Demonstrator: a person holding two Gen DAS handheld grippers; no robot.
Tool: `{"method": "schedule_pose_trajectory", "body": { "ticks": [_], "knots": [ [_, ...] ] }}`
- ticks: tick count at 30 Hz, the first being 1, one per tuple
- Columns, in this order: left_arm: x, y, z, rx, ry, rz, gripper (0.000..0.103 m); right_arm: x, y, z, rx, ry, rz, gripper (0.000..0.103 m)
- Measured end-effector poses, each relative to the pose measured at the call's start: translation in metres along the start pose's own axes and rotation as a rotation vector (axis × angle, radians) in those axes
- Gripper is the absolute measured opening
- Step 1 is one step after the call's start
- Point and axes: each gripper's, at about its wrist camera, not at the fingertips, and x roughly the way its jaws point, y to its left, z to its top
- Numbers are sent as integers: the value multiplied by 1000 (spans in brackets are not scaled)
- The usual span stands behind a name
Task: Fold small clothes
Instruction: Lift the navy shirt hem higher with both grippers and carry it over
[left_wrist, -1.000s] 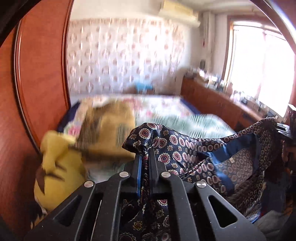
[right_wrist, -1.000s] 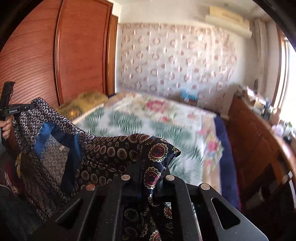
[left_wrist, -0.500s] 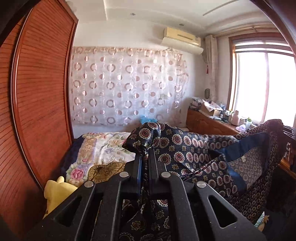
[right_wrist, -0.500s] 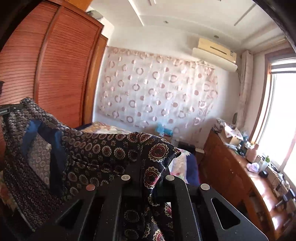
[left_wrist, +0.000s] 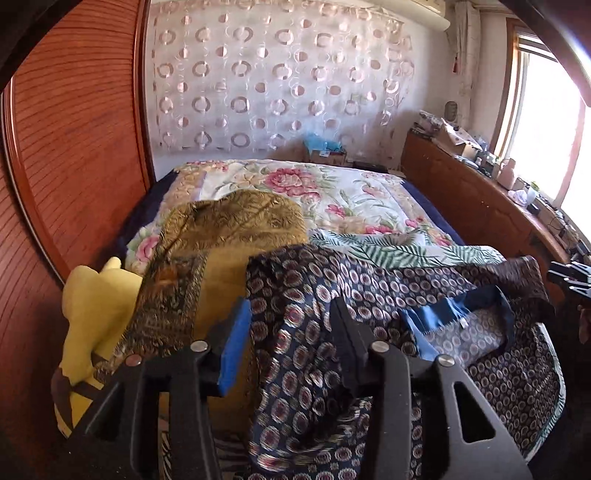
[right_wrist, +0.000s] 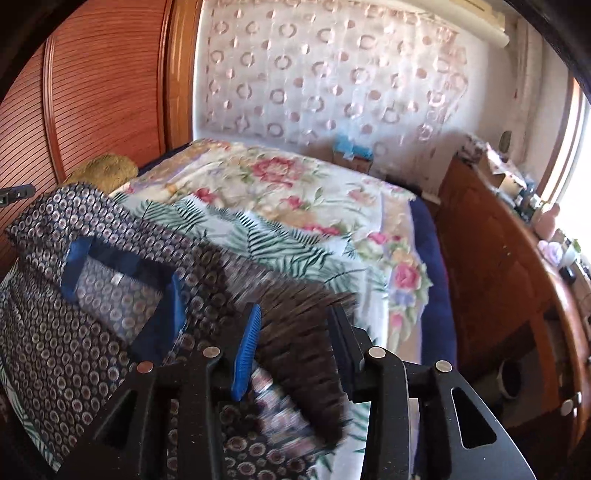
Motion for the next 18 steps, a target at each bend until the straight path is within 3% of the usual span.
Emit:
{"method": "schedule_pose_trajectory", "body": {
  "ticks": [5,7,10,18],
  "knots": [
    [-21,-14,-12,33,-8,-31,69,11,1,-2,12,8,61,40],
    [-23,-24,-15,46,-8,-41,74,7,-6,-14,18,6,87,41],
    [-25,-32,-23,65,-7,-40,74,5,-10,-17,16,5,124,41],
    [-30,-33,-47,50,-9,-41,74,61,9,-3,54,26,199,41]
  ]
}}
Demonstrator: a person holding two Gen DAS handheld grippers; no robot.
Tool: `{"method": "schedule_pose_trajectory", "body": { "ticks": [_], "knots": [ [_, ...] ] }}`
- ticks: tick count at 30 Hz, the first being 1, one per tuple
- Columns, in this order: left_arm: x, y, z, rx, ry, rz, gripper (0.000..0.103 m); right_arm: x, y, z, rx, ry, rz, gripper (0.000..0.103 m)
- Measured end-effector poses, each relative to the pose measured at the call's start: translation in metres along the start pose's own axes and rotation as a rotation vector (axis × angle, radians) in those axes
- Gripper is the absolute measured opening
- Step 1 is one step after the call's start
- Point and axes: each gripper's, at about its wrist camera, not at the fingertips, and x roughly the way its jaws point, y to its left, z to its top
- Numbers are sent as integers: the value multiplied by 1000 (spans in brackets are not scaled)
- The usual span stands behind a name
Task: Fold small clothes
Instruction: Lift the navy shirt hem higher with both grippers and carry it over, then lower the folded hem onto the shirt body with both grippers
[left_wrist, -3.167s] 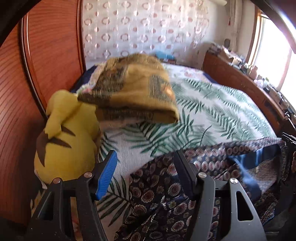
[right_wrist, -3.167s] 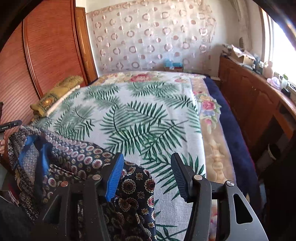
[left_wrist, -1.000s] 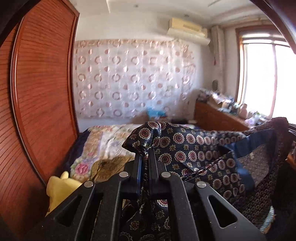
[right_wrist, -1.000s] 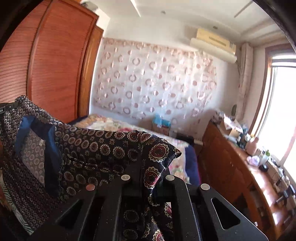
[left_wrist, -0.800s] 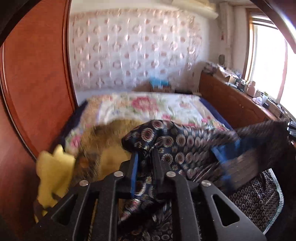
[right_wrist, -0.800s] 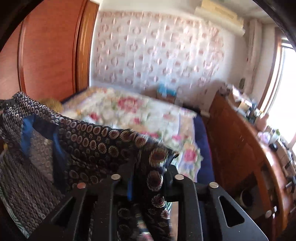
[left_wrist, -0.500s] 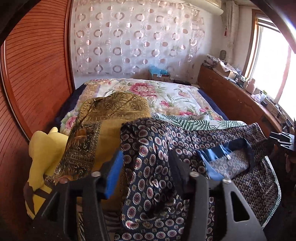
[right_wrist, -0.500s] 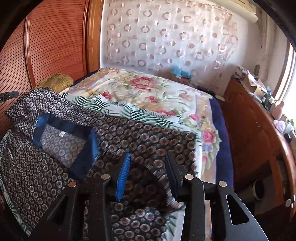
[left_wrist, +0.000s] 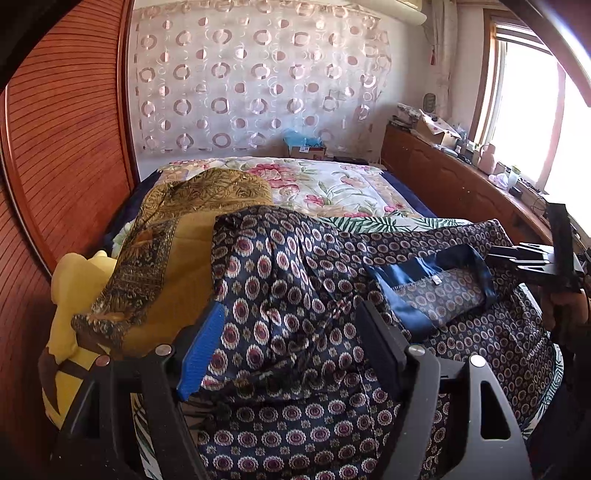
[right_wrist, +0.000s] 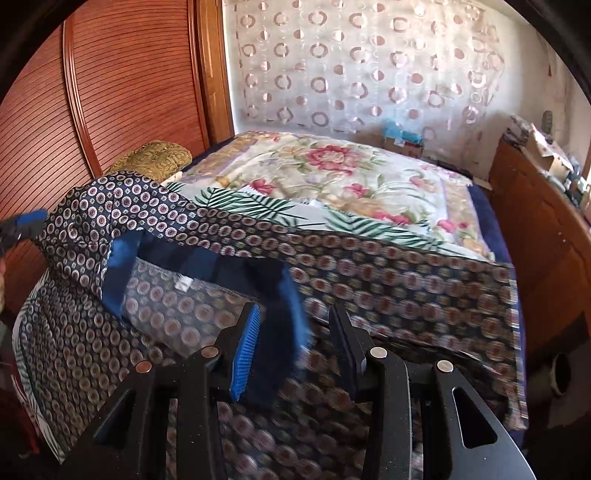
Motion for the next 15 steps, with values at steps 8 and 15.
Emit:
{"method": "schedule_pose_trajectory", "body": {
  "ticks": [8,15],
  "knots": [
    [-3,-3,-25,31,-12,69,74,52,-6,8,14,112,-109,41],
    [-6,-3,-36,24,-8,63,74,44,-1,-4,-25,77,-61,3]
  ]
}}
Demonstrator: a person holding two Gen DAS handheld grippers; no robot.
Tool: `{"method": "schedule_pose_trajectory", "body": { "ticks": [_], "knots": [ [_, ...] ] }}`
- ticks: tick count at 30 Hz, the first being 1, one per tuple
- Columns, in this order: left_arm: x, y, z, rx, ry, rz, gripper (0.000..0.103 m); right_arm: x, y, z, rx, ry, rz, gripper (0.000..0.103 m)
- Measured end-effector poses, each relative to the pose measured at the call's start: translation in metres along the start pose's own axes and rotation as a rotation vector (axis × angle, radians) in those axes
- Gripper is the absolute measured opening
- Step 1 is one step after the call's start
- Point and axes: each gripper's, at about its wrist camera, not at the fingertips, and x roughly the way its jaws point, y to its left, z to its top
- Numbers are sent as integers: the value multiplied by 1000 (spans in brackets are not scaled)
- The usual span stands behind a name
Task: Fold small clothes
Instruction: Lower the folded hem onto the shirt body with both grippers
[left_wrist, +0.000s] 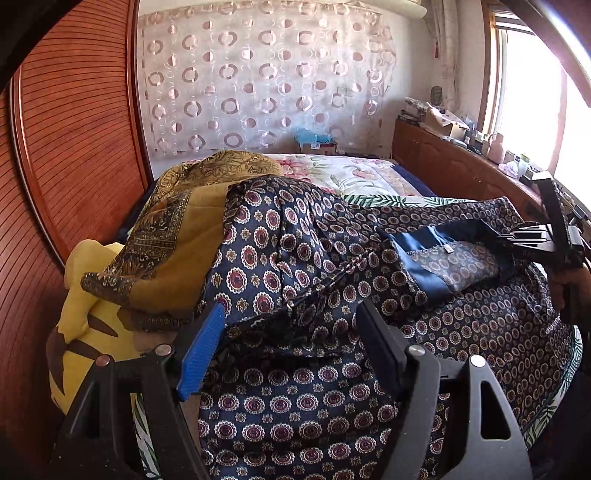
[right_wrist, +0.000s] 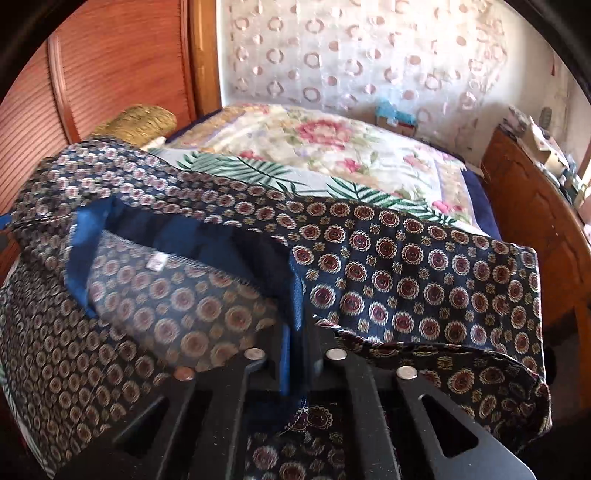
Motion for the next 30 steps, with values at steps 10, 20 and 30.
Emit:
{"method": "schedule_pose_trajectory", "body": {
  "ticks": [10,20,30],
  "knots": [
    [-25,3,-5,-25,-56,2,74,-75,14,-75,-9,-145,97,2],
    [-28,9,-6,-53,-67,8,74,-110,15,-143,45,-110,86,18],
    [-32,14,-9,-75,-75,16,74,-165,-2,-190,101,-137,37,31]
  ]
}}
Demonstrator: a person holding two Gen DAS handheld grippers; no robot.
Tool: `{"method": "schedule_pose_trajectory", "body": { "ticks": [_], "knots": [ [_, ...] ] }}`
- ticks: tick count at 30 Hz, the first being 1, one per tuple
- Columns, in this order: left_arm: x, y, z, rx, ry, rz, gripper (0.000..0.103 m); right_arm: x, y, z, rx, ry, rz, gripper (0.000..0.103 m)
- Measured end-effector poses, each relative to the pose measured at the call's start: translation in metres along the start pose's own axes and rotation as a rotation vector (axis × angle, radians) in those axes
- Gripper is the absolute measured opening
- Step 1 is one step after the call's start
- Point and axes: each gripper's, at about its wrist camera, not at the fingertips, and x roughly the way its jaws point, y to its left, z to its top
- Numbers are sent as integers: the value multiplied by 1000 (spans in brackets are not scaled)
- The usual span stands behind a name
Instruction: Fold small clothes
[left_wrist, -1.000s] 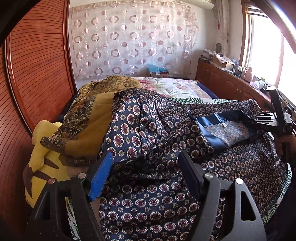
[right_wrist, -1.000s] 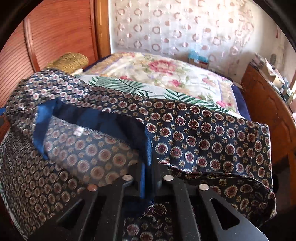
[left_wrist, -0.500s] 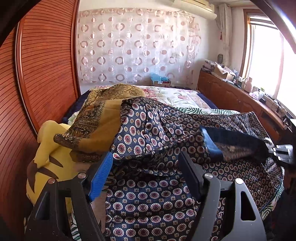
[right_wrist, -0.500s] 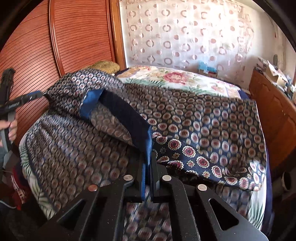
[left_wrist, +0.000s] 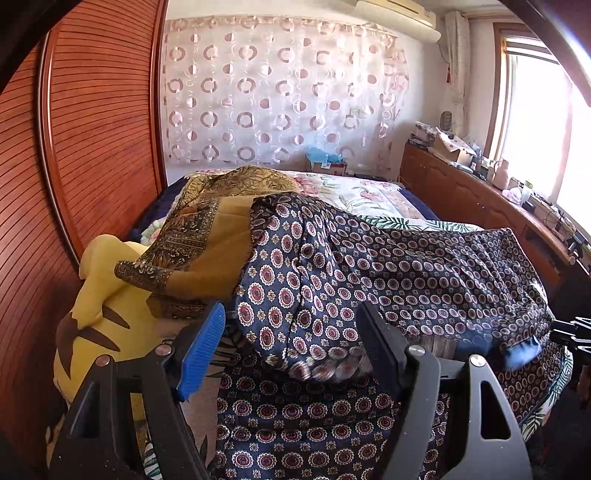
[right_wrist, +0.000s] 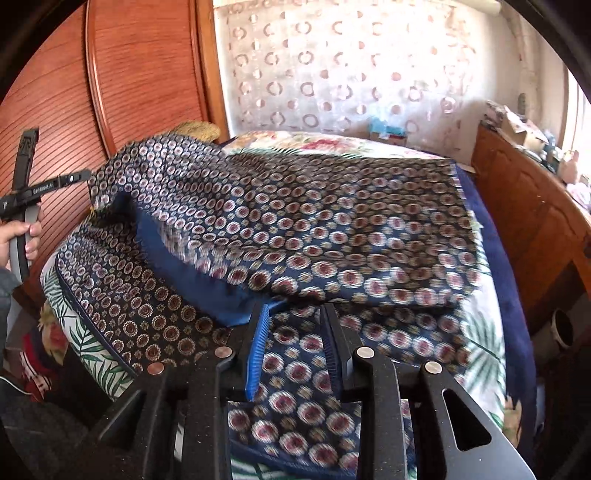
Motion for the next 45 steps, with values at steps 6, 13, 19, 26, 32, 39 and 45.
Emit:
{"method": "schedule_pose_trajectory", "body": {
  "ticks": [6,13,19,26,32,39,45],
  "knots": [
    [1,3,-5,-12,7,6,74,-33,-16,-10,43,-36,-56,43],
    [7,12,-10,-23,9,42,74,-28,-54,-7,123,-16,-168,47],
    [8,21,-10,-32,5,56,74,-12,-78,-5,197,12,-200,47],
    [15,27,-9,-55,19,29,63,6,-86,8,278,26,-161,47],
    [25,33,-8,-67,41,30,52,23,-97,11,308,46,-175,47],
    [37,28,1,-46,62,8,19,27,-98,13,318,41,-179,46],
    [27,13,-1,-16,45,-32,2,23,-89,13,270,-11,-154,8]
  ]
}}
